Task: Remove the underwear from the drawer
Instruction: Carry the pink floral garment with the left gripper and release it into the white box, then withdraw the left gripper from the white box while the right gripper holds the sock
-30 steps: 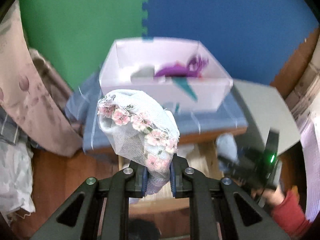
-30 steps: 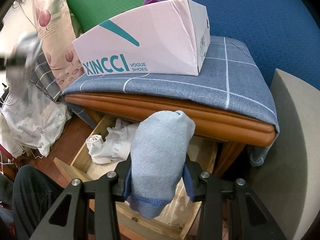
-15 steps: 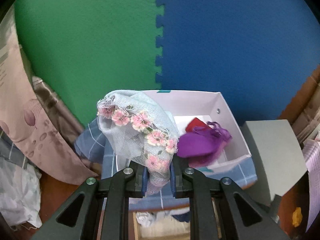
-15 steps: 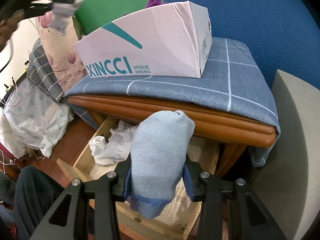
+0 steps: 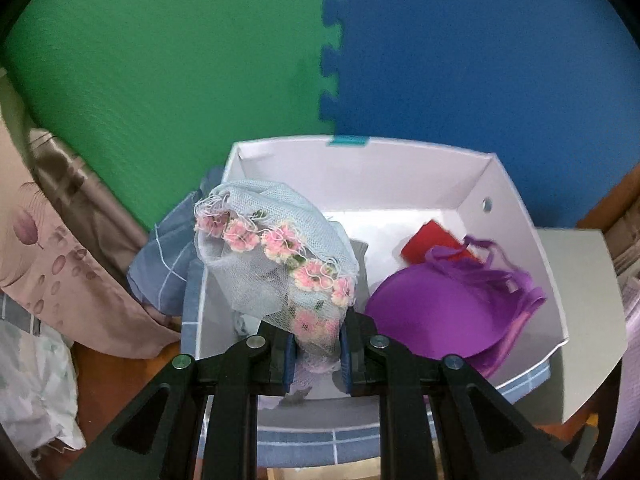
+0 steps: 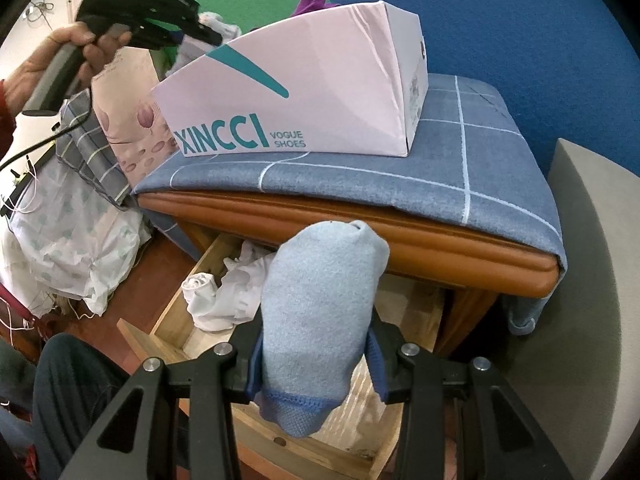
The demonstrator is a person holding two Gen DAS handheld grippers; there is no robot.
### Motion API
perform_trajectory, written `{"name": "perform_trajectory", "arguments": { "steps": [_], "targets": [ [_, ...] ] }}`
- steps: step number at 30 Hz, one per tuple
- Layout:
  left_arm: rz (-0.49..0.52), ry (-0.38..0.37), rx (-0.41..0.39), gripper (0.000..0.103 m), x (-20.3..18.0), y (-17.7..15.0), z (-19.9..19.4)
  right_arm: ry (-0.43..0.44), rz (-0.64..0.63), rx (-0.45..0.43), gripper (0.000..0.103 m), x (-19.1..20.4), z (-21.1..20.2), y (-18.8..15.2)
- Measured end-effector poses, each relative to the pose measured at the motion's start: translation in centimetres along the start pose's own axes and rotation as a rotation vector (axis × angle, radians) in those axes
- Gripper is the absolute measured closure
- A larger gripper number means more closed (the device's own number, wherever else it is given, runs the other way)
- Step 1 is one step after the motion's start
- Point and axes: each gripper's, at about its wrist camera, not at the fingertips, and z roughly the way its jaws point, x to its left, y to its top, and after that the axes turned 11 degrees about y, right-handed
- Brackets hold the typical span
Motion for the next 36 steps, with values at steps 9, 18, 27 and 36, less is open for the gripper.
{"name": "perform_trajectory", "arguments": {
  "steps": [9, 18, 27, 36],
  "targets": [
    [-0.013, 0.025, 0.068, 0.081, -0.3, -0.9, 4.0, 0.003, -0.01, 0.014, 0.062, 0.3, 0.3, 0.0],
    [-0.039, 0.064, 0.026, 0.046, 0.3, -1.5, 3.2, -0.001, -0.023, 0.024, 0.062, 0.6, 0.6, 0.0],
    [-0.078, 0.024, -0.059, 0.039, 1.2, -4.3, -1.4, -0.006, -0.031, 0.024, 0.062, 0.5, 0.8, 0.0],
    [-0.093, 0.092, -0.208, 0.027, 1.4, -12.7, -7.0, -0.024, -0.05, 0.038, 0.062, 0.6, 1.2, 0.0]
  ]
}}
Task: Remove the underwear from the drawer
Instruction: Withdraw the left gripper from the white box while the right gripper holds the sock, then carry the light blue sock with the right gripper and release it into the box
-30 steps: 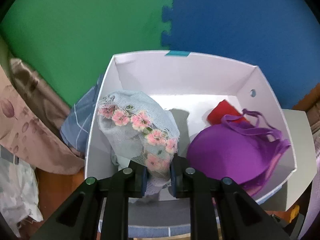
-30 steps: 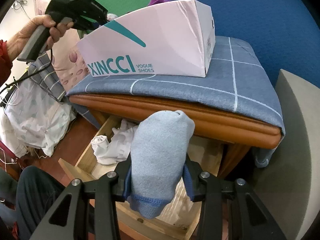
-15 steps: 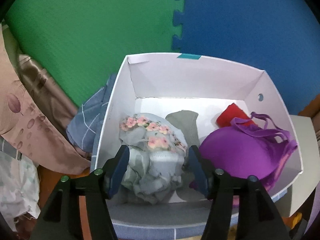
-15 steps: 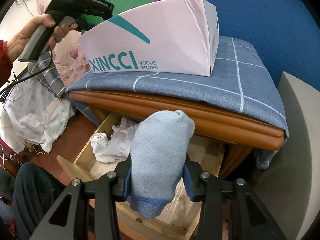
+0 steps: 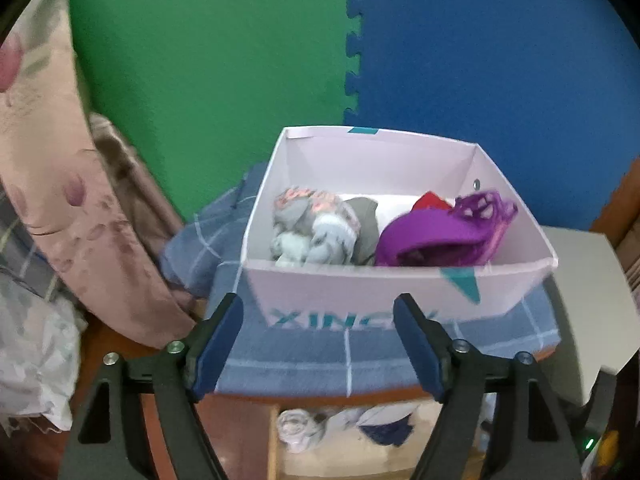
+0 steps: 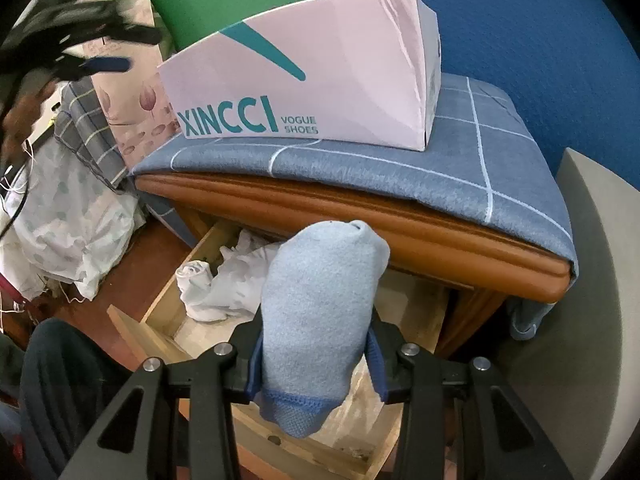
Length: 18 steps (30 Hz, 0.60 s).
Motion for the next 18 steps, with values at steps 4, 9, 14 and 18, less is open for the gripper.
{"name": "perform_trajectory", "arguments": {
  "steps": [4, 9, 14, 18],
  "targets": [
    [-0.017, 0.011, -0.061, 0.024, 0.5, -3.2, -1.4, -0.016, -0.025, 0.011, 0.062, 0.4, 0.3, -0.2],
    [-0.013, 0.028, -0.073, 0.022, 0.7, -6.1, -0.7, -0.03, -0.056, 0.008, 0.062, 1.2, 0.1, -0.1],
    [-0.018, 0.053, -0.09, 0.022, 1.1, -8.1, 0.3, -0.06, -0.046, 0.029, 0.062, 2.0, -0.1, 0.3],
    [-0.008, 0.094, -0.089, 0.021, 1.9, -9.4, 0.9, -0.08, -0.059, 0.02, 0.062, 3.2, -1.3, 1.1]
  ]
}}
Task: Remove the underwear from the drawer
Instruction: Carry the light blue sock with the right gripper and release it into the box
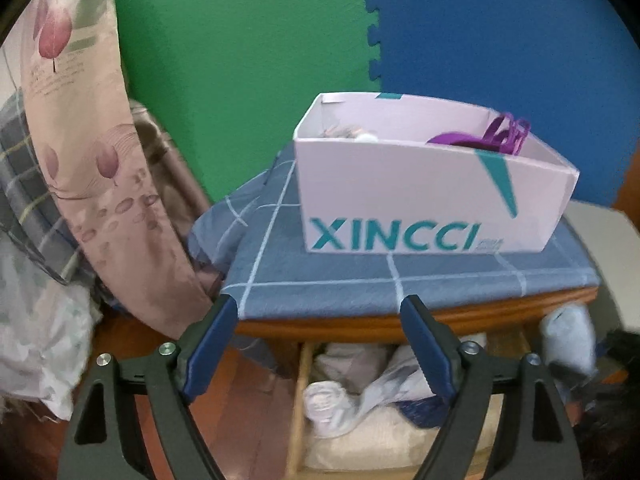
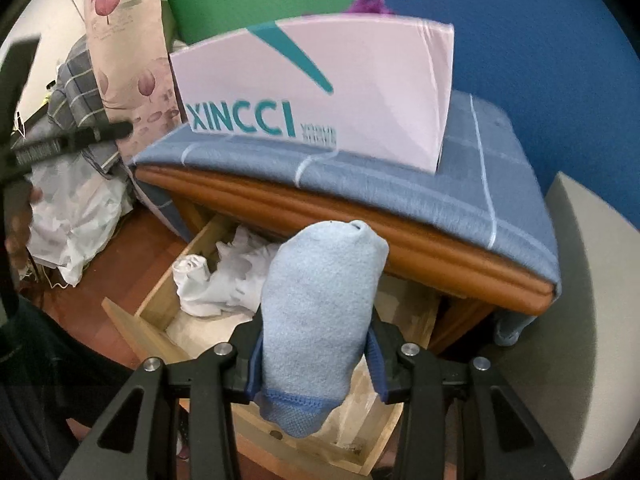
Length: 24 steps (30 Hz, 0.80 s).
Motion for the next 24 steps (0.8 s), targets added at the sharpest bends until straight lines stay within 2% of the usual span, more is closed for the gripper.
{"name": "perform_trajectory", "arguments": {
  "steps": [2, 7, 11, 15, 17, 19, 22, 24],
  "targets": [
    [0.037, 0.018, 0.0, 0.017, 0.0, -0.3, -0.1, 0.002, 0.003, -0.009, 0.062, 0.3, -1.0, 0.7],
    [0.002, -0.045, 0.049, 0.015, 1.4, -0.9, 0.1, -0.005, -0.007, -0.049, 0.062, 0.8, -4.5, 3.2],
    [-0.011, 0.008, 0.045, 0.01, 2.1, -1.1, -0.3, -0.028, -0.024, -0.084, 0.062, 1.1, -7.0, 6.2],
    [-0.023, 0.018, 0.049, 0.006, 2.5, -1.2, -0.2, -0.045, -0.042, -0.115, 0.062, 1.4, -8.4, 10.0],
    [-0.028, 0.018, 0.083, 0.006, 2.6, -1.3, 0.4, -0.051, -0.038, -0.129, 0.062, 1.4, -8.8, 12.3],
    [-0.048, 0.006, 0.101, 0.006, 2.9, -1.4, 0.8, -0.099, -0.058, -0.125, 0.062, 1.5, -8.5, 14.8],
    [-0.069, 0.026, 0.129, 0.006, 3.5, -1.5, 1.4, -0.125, -0.049, -0.112, 0.062, 0.8, -7.5, 18.0],
    [-0.077, 0.041, 0.136, 0.006, 3.8, -1.6, 1.7, -0.173, -0.052, -0.103, 0.062, 0.2, -6.4, 20.0]
  ]
}}
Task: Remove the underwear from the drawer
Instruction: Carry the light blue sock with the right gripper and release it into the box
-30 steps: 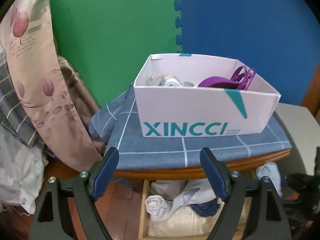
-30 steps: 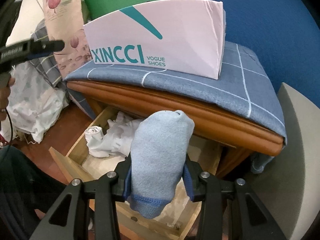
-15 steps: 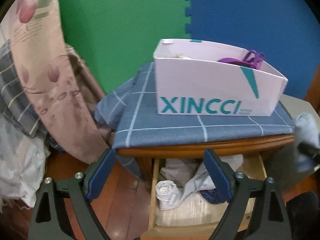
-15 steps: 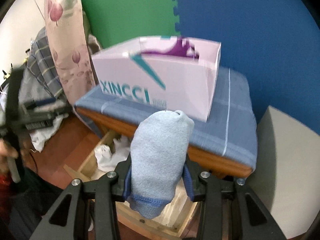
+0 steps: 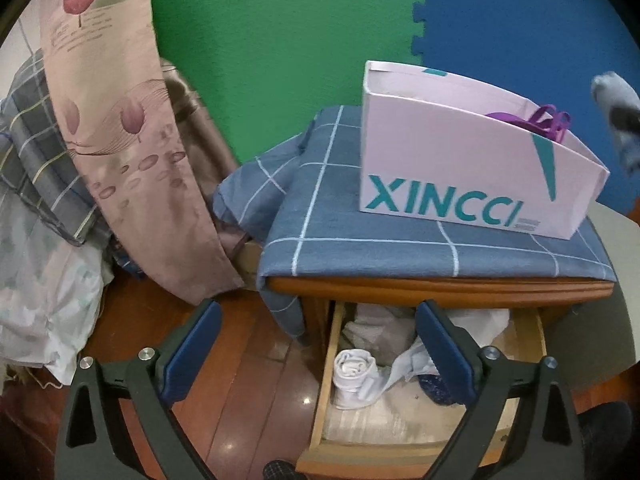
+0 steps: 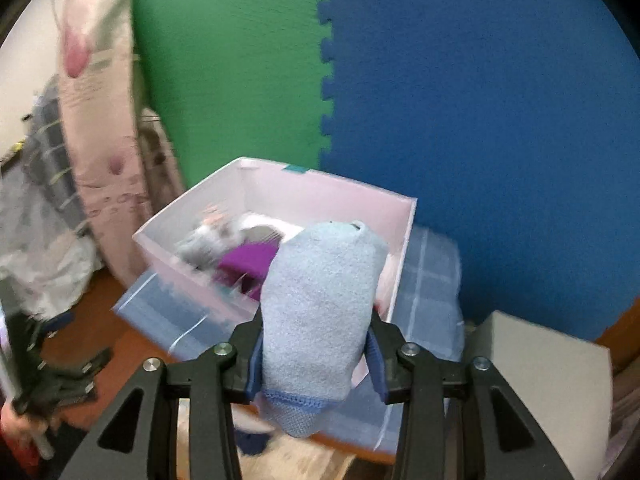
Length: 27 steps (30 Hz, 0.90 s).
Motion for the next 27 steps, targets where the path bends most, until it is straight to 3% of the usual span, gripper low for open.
{"name": "perform_trajectory", "arguments": {
  "steps": [5, 12, 22, 27],
  "targets": [
    [-0.03, 0.01, 0.019, 0.006, 0.9, -0.1, 0.5, -0.094, -0.02, 0.071, 0.062, -1.5, 4.0, 2.7],
    [-0.092, 0.011, 0.038, 0.006, 2.4, 0.0, 0.9, -0.173, 0.012, 0.17, 0.061, -3.6, 9.2, 3.3],
    [-0.117, 0.028, 0.067, 0.005, 3.2, -0.1, 1.8, -0.175, 0.002, 0.251, 0.055, -4.1, 14.2, 2.4],
    [-0.11, 0.035, 0.076, 0.005, 3.1, -0.2, 2.1, -0.192, -0.009, 0.251, 0.05, -3.5, 14.4, 2.3]
  ]
}}
